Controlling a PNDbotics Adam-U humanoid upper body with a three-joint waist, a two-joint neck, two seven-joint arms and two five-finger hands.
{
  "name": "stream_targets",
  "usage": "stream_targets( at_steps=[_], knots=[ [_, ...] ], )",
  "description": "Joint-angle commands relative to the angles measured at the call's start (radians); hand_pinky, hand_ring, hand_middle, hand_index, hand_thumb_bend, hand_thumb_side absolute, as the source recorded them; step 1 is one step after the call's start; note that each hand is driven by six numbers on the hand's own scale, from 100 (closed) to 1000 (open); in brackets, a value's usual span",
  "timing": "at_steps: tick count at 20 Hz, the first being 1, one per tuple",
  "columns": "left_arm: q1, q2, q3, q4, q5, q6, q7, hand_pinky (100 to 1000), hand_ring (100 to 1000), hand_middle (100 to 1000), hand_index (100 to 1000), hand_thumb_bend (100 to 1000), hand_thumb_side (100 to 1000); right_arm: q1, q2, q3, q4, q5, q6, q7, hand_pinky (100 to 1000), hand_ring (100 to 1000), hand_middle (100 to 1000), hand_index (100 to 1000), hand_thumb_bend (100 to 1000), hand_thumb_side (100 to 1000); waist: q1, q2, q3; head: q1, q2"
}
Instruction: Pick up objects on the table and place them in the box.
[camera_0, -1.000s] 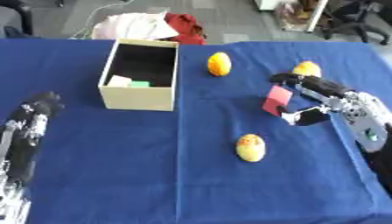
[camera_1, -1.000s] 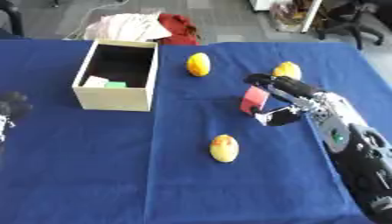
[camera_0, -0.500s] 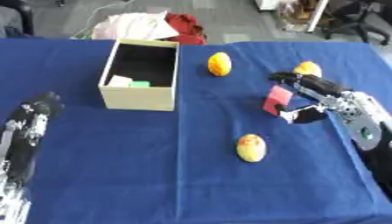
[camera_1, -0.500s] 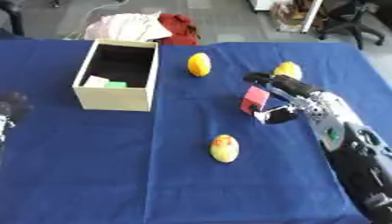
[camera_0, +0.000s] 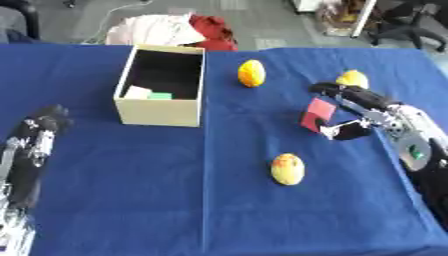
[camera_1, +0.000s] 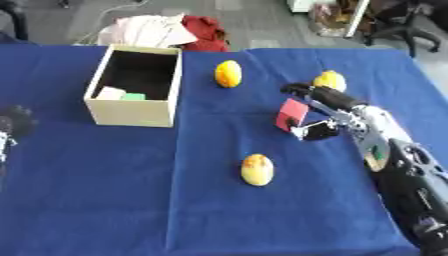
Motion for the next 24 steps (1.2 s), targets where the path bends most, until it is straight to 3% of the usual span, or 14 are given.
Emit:
stream_targets(
  at_steps=[1,13,24],
  knots=[
    [-0.007,0.015,0.002,-0.016,0.008,-0.002,-0.002,884,784,757,826,100,653,-0.022,-0.018,-0.012,-0.002,0.011,0.000,-0.009,928,903,968,1000,100,313,0.003,-0.019,0.000,-0.001,-0.004],
    [-0.008,0.014,0.002,-0.016,0.008,-0.002,-0.002,885,784,756,826,102,653,-0.030,-0.007,-0.026,0.057,0.038,0.011,-0.010,920,894,956,1000,100,345,0.004,-0.018,0.001,0.002,-0.008],
    [-0.010,0.015,0.002,-0.017,0.009,-0.003,-0.003,885,784,756,826,102,652,-0.032,-0.005,-0.034,0.081,0.055,0.016,-0.024,906,877,931,1000,100,282,0.007,-0.018,0.001,0.003,-0.010]
  ],
)
